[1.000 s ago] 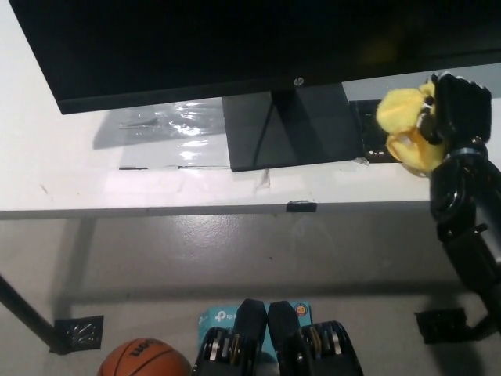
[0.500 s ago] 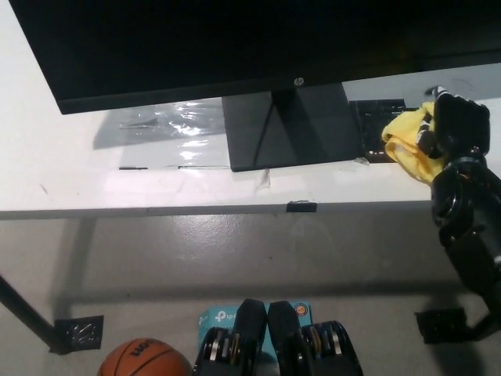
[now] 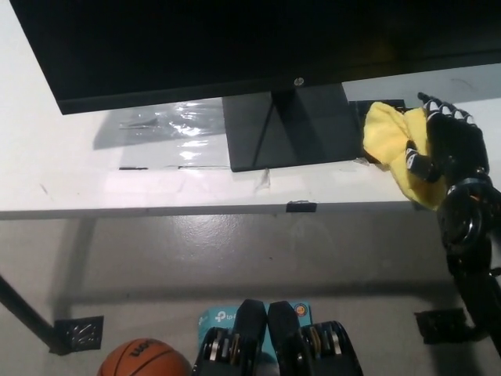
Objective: The robot uses its right hand to pick up the cloth kept in the middle of the desk and use it to wipe the monitor in the middle of the desk by swiping its screen twice
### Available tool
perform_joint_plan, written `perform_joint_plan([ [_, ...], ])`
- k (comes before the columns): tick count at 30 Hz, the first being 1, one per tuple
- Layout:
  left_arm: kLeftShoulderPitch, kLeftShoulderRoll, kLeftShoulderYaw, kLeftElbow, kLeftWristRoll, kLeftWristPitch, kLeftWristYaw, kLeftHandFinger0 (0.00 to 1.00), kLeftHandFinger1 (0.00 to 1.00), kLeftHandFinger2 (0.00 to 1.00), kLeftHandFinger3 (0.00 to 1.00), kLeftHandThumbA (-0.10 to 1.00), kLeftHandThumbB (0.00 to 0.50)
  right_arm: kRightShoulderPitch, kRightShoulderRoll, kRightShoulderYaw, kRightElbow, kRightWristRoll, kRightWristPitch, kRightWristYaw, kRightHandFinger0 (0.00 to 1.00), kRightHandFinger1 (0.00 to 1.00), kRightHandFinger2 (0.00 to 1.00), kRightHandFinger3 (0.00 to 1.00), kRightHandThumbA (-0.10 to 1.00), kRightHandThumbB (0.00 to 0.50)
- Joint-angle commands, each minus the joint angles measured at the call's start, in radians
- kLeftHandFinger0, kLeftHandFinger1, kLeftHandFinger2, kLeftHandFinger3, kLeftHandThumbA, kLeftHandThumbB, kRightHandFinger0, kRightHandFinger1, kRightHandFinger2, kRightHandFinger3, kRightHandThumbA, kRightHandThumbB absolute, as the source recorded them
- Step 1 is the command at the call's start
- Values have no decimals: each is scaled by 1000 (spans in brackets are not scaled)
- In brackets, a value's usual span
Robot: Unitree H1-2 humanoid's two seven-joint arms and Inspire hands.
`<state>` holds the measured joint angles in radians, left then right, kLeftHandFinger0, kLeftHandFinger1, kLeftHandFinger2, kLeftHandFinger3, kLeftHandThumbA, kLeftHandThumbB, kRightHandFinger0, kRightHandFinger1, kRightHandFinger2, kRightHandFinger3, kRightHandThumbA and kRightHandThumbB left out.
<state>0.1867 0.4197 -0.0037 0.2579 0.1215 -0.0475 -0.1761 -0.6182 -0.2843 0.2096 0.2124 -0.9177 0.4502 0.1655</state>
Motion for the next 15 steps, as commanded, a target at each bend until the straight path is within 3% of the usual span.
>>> perform_joint_plan([
  [1, 1, 15, 9, -9, 17, -19, 19, 567, 569, 686, 779, 781, 346, -16, -4, -34, -79, -76, 20, 86, 1000, 1000, 1000, 1000, 409, 487],
  [9, 7, 12, 17, -6, 9, -26, 17, 587, 595, 724, 772, 812, 386, 4, 7, -68, -127, -170, 20, 94, 1000, 1000, 1000, 1000, 416, 500],
  [13, 5, 14, 17, -12, 16, -26, 19, 582, 591, 715, 773, 802, 354, -2, -8, -70, -144, -166, 20, 77, 1000, 1000, 1000, 1000, 466, 500],
  [15, 7, 9, 23, -18, 7, -9, 17, 589, 596, 719, 774, 786, 365, -3, -17, -74, -160, -164, 20, 93, 1000, 1000, 1000, 1000, 472, 500],
])
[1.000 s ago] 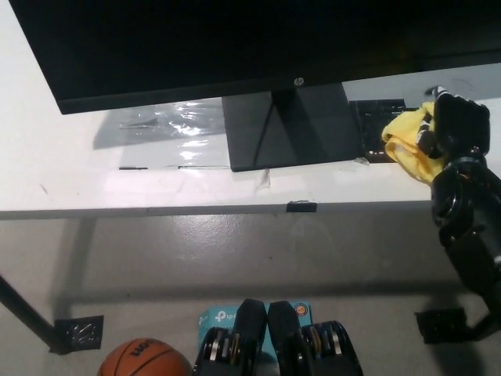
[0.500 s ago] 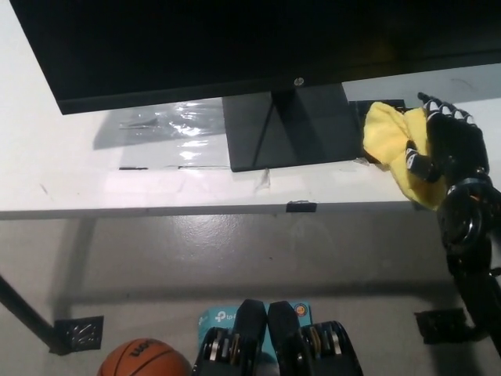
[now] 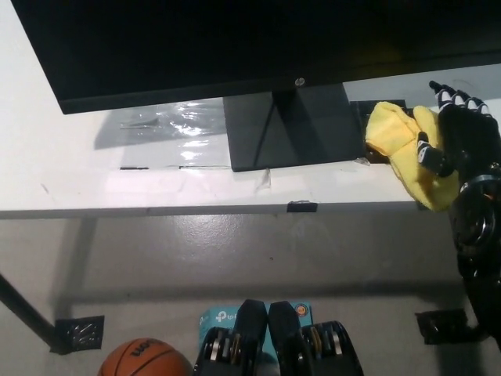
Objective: The robot uses its right hand to pick up the cloth kept in the middle of the desk and use it to wipe the monitor in the middle of the desk by swiping its screen twice
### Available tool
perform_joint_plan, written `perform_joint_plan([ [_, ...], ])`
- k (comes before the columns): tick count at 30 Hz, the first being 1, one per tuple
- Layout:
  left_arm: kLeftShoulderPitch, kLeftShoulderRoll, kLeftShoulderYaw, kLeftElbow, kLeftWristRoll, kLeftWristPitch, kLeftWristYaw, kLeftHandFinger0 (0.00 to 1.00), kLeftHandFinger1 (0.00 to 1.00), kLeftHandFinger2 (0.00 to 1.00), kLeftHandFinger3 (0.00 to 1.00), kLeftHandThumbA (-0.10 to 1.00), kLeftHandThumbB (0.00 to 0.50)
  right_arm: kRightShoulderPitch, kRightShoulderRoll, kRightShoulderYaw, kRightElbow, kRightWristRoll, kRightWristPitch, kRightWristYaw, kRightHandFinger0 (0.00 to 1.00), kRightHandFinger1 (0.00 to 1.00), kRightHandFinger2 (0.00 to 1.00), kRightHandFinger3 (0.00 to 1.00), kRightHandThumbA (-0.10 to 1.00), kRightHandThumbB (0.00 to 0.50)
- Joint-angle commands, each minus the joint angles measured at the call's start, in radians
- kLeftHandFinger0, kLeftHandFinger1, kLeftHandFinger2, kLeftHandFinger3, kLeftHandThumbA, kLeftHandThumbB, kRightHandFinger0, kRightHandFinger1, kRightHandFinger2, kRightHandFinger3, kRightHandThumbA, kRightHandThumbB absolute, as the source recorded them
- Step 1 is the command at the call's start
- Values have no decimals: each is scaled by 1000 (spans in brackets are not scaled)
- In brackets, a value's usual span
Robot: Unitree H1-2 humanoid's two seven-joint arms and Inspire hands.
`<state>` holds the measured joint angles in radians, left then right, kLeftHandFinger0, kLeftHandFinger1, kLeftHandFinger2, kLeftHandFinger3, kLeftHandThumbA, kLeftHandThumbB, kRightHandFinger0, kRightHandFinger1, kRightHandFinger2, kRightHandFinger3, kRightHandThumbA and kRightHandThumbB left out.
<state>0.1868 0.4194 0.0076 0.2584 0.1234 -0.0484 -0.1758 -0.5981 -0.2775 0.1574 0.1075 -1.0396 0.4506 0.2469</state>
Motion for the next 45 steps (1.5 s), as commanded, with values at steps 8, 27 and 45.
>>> perform_joint_plan([
  [8, -6, 18, 13, -16, 15, -14, 15, 587, 593, 715, 763, 787, 348, 101, -6, -76, -395, -34, 19, 183, 1000, 1000, 1000, 1000, 371, 403],
  [27, -26, 2, 0, 4, 22, -14, 10, 595, 589, 716, 795, 799, 352, 537, 268, -60, -362, 250, -243, -215, 175, 329, 566, 854, 110, 149],
  [45, -48, -2, 10, 7, 15, -14, 8, 560, 573, 694, 786, 806, 345, 496, 303, -244, 50, 703, -487, -182, 263, 375, 536, 869, 30, 180],
])
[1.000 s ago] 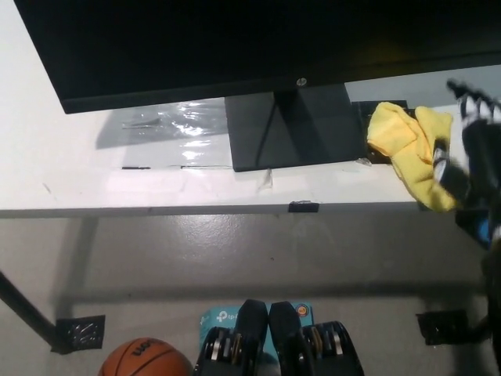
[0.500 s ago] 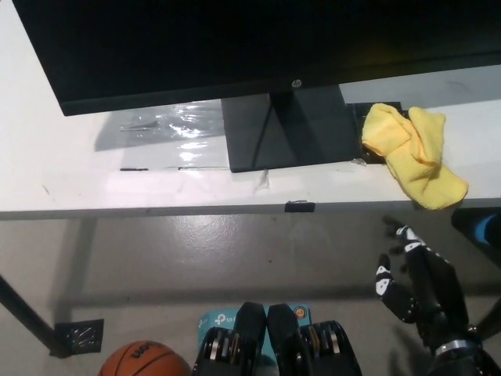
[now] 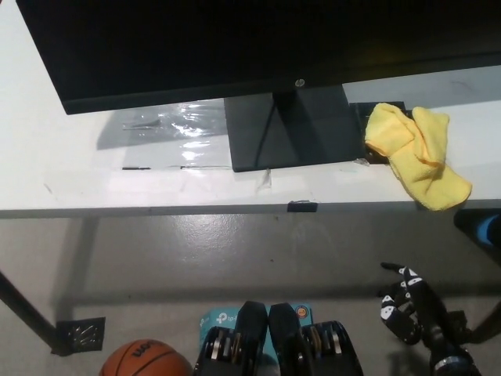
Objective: The robot uses its right hand to pick up the cloth kept in the middle of the desk and use it to wipe the monitor in the middle of the desk by swiping its screen twice
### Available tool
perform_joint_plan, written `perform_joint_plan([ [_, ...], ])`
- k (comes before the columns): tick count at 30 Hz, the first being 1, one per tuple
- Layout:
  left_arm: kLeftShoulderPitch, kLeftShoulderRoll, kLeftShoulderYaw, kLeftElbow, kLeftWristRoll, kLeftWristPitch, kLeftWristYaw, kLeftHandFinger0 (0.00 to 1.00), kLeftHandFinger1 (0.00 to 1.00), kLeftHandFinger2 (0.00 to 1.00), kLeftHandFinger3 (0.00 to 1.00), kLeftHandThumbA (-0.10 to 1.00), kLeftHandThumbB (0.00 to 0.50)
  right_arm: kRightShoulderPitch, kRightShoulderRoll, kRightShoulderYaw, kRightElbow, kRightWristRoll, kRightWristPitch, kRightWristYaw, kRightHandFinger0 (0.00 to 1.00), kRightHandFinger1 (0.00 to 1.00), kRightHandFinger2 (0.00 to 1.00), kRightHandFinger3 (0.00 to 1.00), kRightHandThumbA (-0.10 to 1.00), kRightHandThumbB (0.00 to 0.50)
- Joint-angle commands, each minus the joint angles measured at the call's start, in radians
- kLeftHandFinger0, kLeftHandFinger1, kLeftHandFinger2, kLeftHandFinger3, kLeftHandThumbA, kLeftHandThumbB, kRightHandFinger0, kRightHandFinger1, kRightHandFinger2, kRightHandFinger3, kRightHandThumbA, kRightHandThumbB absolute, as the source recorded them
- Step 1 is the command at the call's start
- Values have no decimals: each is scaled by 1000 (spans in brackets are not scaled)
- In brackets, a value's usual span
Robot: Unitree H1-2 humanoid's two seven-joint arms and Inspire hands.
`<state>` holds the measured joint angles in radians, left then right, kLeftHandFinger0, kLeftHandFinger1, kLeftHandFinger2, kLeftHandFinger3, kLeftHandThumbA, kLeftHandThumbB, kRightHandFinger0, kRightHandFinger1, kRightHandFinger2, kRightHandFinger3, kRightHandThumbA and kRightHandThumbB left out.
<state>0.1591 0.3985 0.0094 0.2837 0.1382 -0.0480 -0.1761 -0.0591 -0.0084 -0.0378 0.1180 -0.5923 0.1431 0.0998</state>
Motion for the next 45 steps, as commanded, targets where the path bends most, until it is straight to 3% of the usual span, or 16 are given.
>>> perform_joint_plan([
  [1, -24, 20, 8, -18, 2, -16, 9, 562, 574, 694, 787, 808, 345, -46, 33, -46, 45, 253, -177, -32, 263, 378, 541, 871, 39, 180],
  [2, -31, 26, 2, -17, 16, -23, 12, 561, 577, 692, 790, 856, 346, -44, 22, -19, 55, 224, -167, -16, 248, 363, 547, 892, 79, 191],
  [6, -42, 20, -1, -8, 14, -22, 10, 564, 592, 705, 801, 860, 346, -45, -7, 19, 79, 207, -195, -14, 231, 333, 526, 911, 65, 181],
  [9, -48, 19, 1, 13, 21, -47, 22, 534, 558, 695, 792, 825, 323, -55, -32, 62, 104, 178, -209, -14, 369, 436, 555, 897, 59, 182],
  [11, -49, 22, -1, 17, 30, -49, 27, 553, 561, 697, 787, 840, 334, -68, -72, 103, 123, 158, -191, 18, 522, 575, 678, 929, 102, 163],
  [13, -58, 28, -12, 13, 59, -29, 32, 565, 568, 708, 806, 854, 317, -80, -98, 132, 116, 149, -154, 39, 547, 605, 704, 925, 130, 158],
  [14, -58, 34, -25, 22, 91, -48, 45, 554, 574, 720, 798, 814, 291, -85, -115, 152, 121, 146, -148, 57, 481, 533, 640, 891, 94, 161],
  [16, -50, 44, -41, 21, 120, -43, 47, 563, 590, 737, 814, 823, 280, -71, -128, 173, 106, 157, -138, 63, 490, 538, 633, 874, 61, 160],
  [21, -41, 31, -51, 27, 114, -50, 54, 543, 561, 700, 769, 830, 309, -36, -158, 195, 89, 177, -156, 53, 518, 560, 648, 868, 31, 149],
  [24, -41, 31, -44, 23, 100, -33, 40, 562, 567, 725, 809, 881, 339, -38, -165, 204, 83, 172, -151, 49, 527, 578, 695, 898, 29, 148],
  [28, -41, 24, -40, 25, 95, -37, 43, 572, 572, 728, 820, 862, 337, -36, -169, 203, 83, 187, -160, 46, 500, 540, 646, 895, 17, 150],
  [30, -44, 21, -38, 36, 93, -49, 49, 554, 561, 708, 794, 830, 309, -33, -165, 200, 71, 189, -143, 45, 486, 536, 641, 894, 14, 144],
  [36, -57, 14, -18, 33, 57, -50, 39, 578, 572, 705, 789, 836, 319, -55, -167, 201, 75, 183, -136, 39, 484, 527, 636, 892, 39, 141],
  [39, -65, 15, -16, 34, 59, -57, 43, 556, 557, 689, 788, 875, 350, -65, -167, 199, 82, 190, -140, 39, 386, 458, 622, 889, 52, 136],
  [42, -65, 16, -17, 36, 60, -62, 43, 542, 549, 682, 790, 859, 329, -66, -166, 197, 83, 196, -142, 39, 346, 425, 609, 885, 21, 138],
  [45, -81, 15, -15, 43, 55, -61, 41, 525, 535, 669, 778, 832, 305, -79, -168, 196, 85, 198, -127, 44, 389, 463, 617, 904, 33, 134],
])
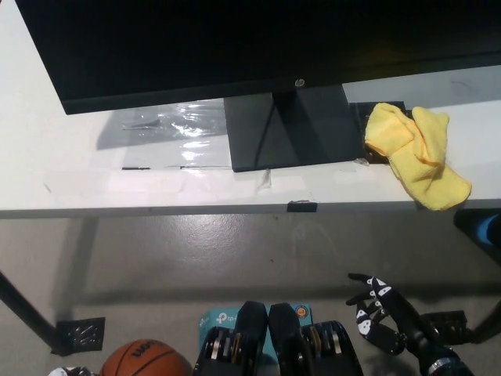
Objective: The robot uses its right hand to pick up the cloth kept in the middle of the desk and use it to wipe the monitor in the middle of the desk by swiping its screen twice
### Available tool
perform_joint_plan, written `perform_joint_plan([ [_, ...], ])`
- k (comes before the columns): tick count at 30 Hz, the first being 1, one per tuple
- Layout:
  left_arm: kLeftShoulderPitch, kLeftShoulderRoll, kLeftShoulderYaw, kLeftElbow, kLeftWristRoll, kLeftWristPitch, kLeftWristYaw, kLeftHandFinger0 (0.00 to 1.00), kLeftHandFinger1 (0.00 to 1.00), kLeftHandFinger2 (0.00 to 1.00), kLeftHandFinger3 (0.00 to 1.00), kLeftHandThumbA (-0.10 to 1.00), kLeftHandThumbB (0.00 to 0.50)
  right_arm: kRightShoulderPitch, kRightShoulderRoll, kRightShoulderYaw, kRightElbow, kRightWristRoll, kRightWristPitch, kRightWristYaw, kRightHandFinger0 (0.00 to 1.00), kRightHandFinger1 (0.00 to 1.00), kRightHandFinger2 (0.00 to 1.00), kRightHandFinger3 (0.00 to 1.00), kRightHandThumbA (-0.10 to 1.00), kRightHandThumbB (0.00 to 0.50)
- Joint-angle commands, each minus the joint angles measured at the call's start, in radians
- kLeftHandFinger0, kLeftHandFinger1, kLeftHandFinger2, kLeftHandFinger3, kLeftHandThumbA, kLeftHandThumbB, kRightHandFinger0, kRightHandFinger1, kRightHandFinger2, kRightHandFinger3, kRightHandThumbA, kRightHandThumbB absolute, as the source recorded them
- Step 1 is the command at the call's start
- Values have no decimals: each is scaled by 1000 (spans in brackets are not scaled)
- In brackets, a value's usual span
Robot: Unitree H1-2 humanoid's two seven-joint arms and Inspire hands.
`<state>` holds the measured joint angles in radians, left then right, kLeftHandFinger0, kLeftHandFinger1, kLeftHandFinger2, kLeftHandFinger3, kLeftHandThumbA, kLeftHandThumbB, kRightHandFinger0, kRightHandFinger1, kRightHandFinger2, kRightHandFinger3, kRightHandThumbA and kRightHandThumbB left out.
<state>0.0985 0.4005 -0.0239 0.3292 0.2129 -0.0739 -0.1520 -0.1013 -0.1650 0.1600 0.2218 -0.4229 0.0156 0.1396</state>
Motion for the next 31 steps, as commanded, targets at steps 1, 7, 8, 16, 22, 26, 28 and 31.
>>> perform_joint_plan([
  [1, -20, 12, 18, -5, -15, -33, 20, 510, 524, 663, 772, 836, 312, -35, -12, -2, -25, 32, 6, 8, 386, 458, 615, 905, 37, 132],
  [7, -35, 9, 17, 1, -13, -21, 19, 531, 539, 684, 783, 842, 325, -59, -22, 7, -2, 20, 3, 1, 432, 500, 646, 904, 62, 128],
  [8, -34, 8, 19, 1, -18, -25, 17, 534, 540, 683, 782, 842, 328, -58, -22, 9, -6, 18, 10, 3, 434, 503, 652, 906, 62, 128],
  [16, -42, 7, 17, 13, -13, -36, 22, 544, 549, 687, 771, 859, 341, -65, -27, 12, 1, 24, 6, 5, 391, 452, 602, 882, 37, 123],
  [22, -60, 8, 20, 10, -9, -29, 27, 544, 548, 683, 790, 873, 340, -93, -30, 16, 16, 18, 11, 2, 336, 403, 586, 885, 31, 124],
  [26, -64, 4, 23, 13, -13, -28, 28, 525, 538, 670, 776, 852, 326, -94, -33, 14, 19, 25, 2, 1, 327, 392, 589, 873, 13, 128],
  [28, -65, 7, 22, 12, -7, -25, 28, 532, 545, 674, 780, 863, 336, -96, -35, 18, 23, 17, 4, -2, 359, 425, 598, 871, 32, 129],
  [31, -61, 6, 24, 3, -10, -19, 26, 538, 551, 676, 779, 868, 338, -99, -37, 20, 24, 15, 6, -1, 368, 422, 588, 863, 43, 132],
])
